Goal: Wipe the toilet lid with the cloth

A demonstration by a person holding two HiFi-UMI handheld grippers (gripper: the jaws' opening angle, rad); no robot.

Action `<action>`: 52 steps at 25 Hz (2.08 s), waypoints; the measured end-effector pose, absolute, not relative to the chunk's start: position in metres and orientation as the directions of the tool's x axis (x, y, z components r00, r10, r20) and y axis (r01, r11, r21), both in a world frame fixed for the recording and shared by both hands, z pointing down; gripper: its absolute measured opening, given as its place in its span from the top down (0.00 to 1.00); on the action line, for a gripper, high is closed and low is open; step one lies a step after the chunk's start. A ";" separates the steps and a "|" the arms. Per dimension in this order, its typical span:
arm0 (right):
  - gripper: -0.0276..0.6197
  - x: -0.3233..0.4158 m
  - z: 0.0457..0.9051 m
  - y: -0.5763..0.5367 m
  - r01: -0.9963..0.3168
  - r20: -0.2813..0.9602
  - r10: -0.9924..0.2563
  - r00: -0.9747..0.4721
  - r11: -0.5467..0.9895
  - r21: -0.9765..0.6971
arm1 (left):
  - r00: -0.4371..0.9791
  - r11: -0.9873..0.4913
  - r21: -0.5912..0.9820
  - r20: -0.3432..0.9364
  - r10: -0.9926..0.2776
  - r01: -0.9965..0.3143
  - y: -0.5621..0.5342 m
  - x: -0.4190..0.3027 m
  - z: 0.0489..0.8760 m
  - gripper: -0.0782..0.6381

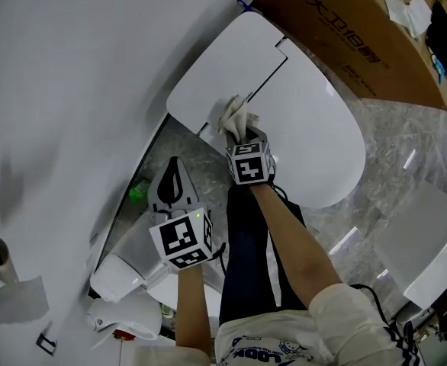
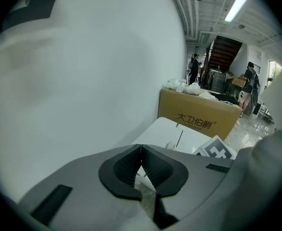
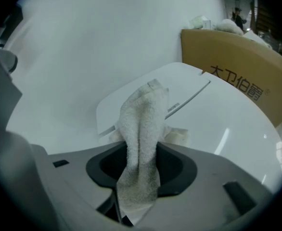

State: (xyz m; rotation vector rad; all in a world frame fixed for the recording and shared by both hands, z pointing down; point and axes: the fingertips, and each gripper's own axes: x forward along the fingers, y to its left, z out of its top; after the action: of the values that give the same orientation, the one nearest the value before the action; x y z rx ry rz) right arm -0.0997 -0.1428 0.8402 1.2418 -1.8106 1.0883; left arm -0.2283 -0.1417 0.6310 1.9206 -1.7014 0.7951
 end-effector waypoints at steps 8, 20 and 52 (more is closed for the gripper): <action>0.70 -0.117 0.838 -0.112 -0.852 0.863 -0.294 -0.411 0.461 -0.249 | 0.058 -0.122 -0.050 0.671 -0.739 -0.991 -0.140 -0.226 0.626 0.89; 0.70 -0.078 0.838 -0.041 -0.758 0.872 -0.230 -0.432 0.617 -0.213 | 0.100 -0.172 -0.043 0.665 -0.740 -0.984 -0.134 -0.191 0.617 0.89; 0.70 0.209 0.853 0.155 -0.961 0.952 -0.241 -0.187 0.245 -0.127 | 0.350 -0.498 -0.049 0.652 -0.673 -0.866 -0.130 -0.022 0.600 0.89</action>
State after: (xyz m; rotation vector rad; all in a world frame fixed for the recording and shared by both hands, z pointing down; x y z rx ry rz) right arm 0.2089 0.1552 0.8532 1.1410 -1.6220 1.0121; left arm -0.0217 -0.1298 0.6005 2.3127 -1.3669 0.8958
